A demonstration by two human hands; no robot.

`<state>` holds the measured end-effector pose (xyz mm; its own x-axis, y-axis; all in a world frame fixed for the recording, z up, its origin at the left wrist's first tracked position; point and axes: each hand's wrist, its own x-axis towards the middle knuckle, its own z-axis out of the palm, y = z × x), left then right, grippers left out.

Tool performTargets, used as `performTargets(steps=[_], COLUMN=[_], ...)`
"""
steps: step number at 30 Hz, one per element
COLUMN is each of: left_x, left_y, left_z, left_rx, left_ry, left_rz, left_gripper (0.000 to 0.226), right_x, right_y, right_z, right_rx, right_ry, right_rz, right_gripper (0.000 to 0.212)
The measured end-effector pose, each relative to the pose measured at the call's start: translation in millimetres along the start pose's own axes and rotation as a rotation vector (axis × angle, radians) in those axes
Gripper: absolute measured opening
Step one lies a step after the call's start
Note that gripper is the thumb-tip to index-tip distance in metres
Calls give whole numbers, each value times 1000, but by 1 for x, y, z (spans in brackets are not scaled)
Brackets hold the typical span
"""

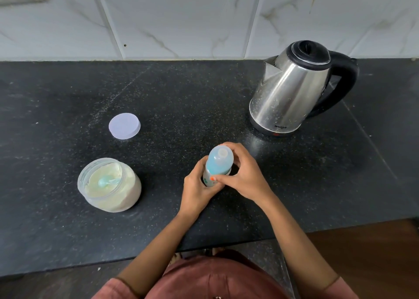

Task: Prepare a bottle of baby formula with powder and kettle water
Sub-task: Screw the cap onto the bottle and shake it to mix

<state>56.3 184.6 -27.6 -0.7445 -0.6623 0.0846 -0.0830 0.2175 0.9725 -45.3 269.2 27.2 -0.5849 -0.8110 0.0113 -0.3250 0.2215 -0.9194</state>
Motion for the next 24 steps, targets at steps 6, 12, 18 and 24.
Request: performTargets(steps=[6, 12, 18, 24], left_x=[0, 0, 0, 0], left_y=[3, 1, 2, 3], left_z=[0, -1, -1, -1], left_rx=[-10, 3, 3, -5], left_ry=[10, -15, 2, 4], left_rz=[12, -7, 0, 3], left_gripper=[62, 63, 65, 62], right_x=[2, 1, 2, 3], right_y=[-4, 2, 2, 1], right_z=[13, -10, 4, 5], right_rx=[-69, 147, -14, 10], right_ry=[56, -250, 30, -65], right_rz=[15, 43, 48, 5], right_gripper=[69, 70, 66, 71])
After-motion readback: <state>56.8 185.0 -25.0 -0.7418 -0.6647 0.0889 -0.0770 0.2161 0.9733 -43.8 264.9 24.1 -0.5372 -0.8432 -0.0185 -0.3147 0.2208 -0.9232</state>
